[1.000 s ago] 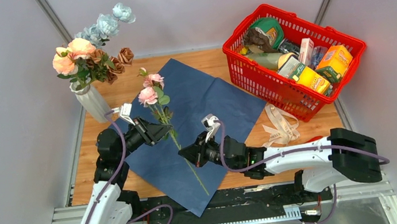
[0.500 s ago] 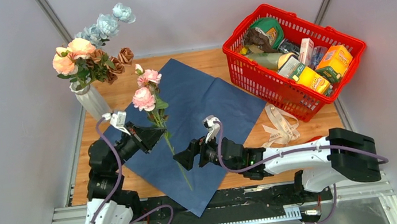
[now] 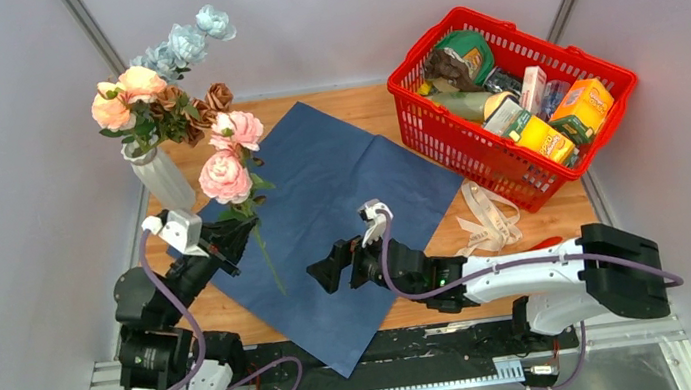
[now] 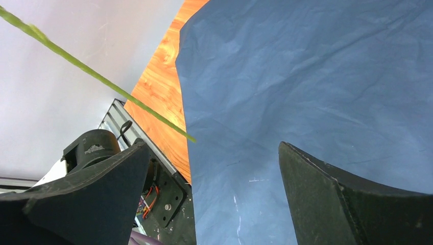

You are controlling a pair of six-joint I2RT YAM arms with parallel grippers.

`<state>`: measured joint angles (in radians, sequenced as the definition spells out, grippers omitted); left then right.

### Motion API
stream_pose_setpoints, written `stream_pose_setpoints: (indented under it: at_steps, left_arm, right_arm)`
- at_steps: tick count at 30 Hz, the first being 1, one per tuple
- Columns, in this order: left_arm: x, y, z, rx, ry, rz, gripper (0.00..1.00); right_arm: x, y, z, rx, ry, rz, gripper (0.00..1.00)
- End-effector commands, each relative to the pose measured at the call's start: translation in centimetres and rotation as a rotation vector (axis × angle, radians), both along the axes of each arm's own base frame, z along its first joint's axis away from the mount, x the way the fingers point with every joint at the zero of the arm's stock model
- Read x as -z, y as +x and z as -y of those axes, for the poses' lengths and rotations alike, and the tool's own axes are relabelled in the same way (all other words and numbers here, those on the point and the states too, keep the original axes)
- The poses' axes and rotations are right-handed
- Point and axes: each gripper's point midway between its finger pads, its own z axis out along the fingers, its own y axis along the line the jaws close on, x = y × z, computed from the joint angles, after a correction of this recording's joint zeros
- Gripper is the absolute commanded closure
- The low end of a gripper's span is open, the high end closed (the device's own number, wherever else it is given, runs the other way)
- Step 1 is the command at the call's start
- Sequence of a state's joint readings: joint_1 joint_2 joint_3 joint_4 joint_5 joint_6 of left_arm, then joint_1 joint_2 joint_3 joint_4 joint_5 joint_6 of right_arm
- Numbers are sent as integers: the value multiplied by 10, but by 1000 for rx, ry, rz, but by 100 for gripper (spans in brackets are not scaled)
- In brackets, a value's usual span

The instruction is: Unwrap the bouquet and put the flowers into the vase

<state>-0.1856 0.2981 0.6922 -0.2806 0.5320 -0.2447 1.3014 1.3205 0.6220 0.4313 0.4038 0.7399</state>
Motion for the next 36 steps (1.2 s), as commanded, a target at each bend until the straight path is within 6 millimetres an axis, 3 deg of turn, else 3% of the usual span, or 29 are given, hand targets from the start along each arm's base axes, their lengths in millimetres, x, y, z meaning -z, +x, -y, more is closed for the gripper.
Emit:
stream_pose_setpoints:
  at_steps: [1, 6, 11, 16, 19, 25, 36]
  left_arm:
    - [-41, 0, -31, -173, 117, 187, 100]
    - [-86, 11, -72, -430, 74, 340, 100]
    - [-143, 11, -131, -778, 8, 536, 100]
    - [-160, 34, -162, -1008, 132, 617, 100]
    - [-176, 34, -171, -1093, 120, 715, 100]
    - [-184, 62, -178, -1177, 160, 718, 100]
    - [-204, 89, -189, -1187, 143, 777, 100]
  right_arm:
    - [-25, 2, 4, 29, 56, 14, 0]
    - [-27, 4, 10, 39, 45, 31, 0]
    - [-29, 6, 18, 59, 15, 41, 0]
    - [-37, 8, 30, 82, 31, 63, 0]
    - [-36, 7, 33, 85, 32, 64, 0]
    - [-37, 9, 36, 91, 22, 83, 0]
    - [-45, 8, 45, 87, 38, 132, 0]
